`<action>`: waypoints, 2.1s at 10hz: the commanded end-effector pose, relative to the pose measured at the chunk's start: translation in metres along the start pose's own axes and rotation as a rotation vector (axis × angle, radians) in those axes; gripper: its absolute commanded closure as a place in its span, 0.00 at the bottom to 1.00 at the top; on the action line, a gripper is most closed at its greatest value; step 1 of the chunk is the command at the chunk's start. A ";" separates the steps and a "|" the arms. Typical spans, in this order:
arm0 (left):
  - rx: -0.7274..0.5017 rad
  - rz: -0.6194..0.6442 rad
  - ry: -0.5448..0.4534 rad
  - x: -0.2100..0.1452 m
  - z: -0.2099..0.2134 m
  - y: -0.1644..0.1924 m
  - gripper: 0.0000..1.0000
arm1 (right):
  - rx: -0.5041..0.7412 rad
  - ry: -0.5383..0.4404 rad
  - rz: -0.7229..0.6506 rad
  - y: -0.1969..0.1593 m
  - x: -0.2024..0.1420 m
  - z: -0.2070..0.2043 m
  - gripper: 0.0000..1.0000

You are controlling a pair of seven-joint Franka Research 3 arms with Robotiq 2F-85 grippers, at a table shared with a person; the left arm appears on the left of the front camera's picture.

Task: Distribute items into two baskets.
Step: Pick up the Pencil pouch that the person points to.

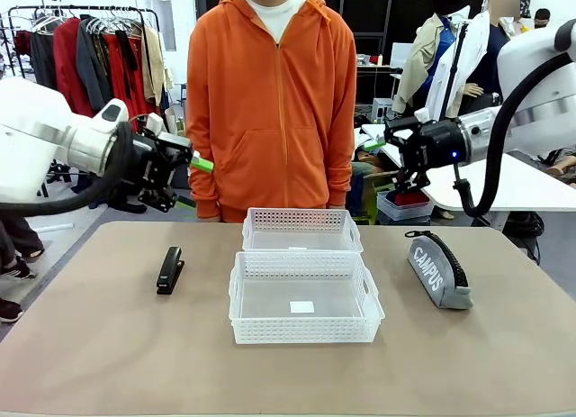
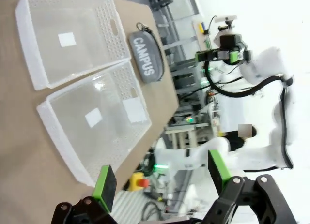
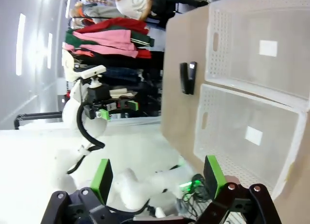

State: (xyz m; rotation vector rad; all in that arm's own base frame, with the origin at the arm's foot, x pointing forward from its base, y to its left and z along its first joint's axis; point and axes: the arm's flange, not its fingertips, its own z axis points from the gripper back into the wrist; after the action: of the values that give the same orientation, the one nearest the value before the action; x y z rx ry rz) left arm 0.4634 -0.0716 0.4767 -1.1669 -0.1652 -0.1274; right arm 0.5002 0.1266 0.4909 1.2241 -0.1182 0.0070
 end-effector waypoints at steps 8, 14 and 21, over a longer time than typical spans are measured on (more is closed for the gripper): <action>-0.307 0.091 -0.082 0.068 0.058 -0.038 0.00 | 0.223 0.054 -0.198 0.052 0.068 0.047 0.00; -0.332 0.080 -0.064 0.070 0.047 -0.044 0.00 | 0.298 0.068 -0.154 0.056 0.067 0.054 0.00; -0.328 0.074 -0.094 0.069 0.053 -0.045 0.00 | 0.250 0.071 -0.175 0.055 0.062 0.050 0.00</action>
State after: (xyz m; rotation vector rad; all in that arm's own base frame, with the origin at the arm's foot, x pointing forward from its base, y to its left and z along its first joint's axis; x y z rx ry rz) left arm 0.5194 -0.0428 0.5491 -1.5044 -0.1847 -0.0338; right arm 0.5538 0.0943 0.5631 1.4814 0.0542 -0.0904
